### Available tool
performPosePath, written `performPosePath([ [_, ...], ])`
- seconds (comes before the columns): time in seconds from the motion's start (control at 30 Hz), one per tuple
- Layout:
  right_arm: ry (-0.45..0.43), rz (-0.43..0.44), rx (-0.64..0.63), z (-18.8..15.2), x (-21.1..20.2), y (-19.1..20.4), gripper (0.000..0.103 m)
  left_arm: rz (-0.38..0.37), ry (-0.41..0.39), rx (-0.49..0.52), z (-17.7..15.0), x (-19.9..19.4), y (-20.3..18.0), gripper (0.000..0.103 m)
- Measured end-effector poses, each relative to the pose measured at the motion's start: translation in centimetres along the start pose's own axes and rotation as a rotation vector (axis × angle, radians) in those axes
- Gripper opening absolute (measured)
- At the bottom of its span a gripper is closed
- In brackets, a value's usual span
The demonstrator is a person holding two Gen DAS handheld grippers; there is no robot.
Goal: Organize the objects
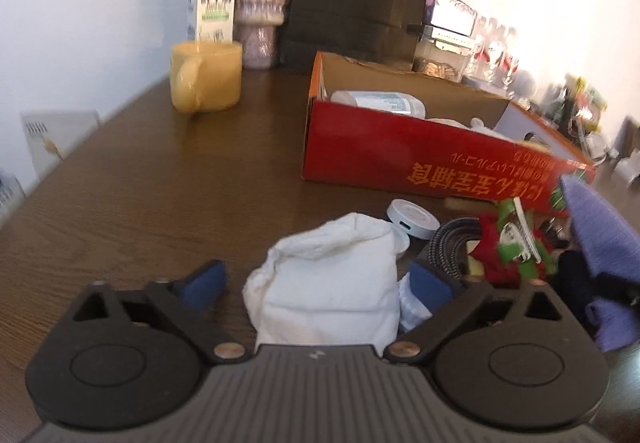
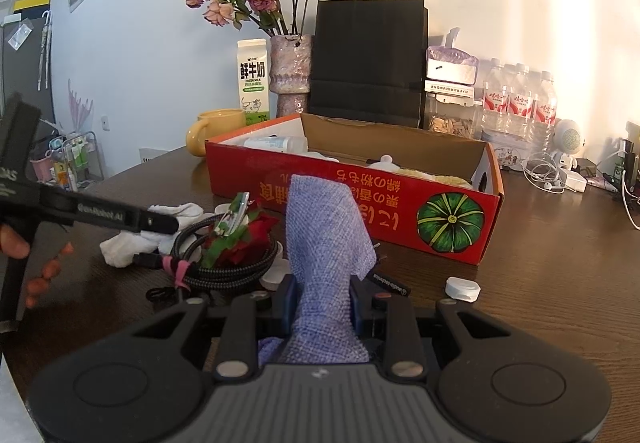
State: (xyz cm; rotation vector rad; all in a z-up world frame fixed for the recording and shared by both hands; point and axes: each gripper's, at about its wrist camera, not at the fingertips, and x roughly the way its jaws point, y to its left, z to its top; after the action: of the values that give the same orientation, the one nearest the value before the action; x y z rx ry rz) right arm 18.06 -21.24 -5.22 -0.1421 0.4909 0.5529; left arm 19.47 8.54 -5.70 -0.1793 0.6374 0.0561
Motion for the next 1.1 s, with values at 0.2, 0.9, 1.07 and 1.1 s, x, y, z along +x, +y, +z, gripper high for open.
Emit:
performPosePath([
  [0.2,0.0,0.001,0.001,0.0,0.0,0.1,0.026,-0.099,-0.002,0.045,0.2,0.1,0.6,0.079],
  [0.9,0.004,0.001,-0.002,-0.2,0.0,0.3,0.027,-0.019,0.024,0.132,-0.2,-2.8,-0.4,0.101],
  [1.07,0.001,0.007,0.004,-0.3,0.0,0.1,0.027,-0.008,0.098,0.191,0.0,-1.3,-1.4,0.102],
  [1.1,0.0,0.009,0.006,-0.3,0.0,0.1,0.027,0.005,0.116,0.2,0.0,-0.8,-1.6,0.102],
])
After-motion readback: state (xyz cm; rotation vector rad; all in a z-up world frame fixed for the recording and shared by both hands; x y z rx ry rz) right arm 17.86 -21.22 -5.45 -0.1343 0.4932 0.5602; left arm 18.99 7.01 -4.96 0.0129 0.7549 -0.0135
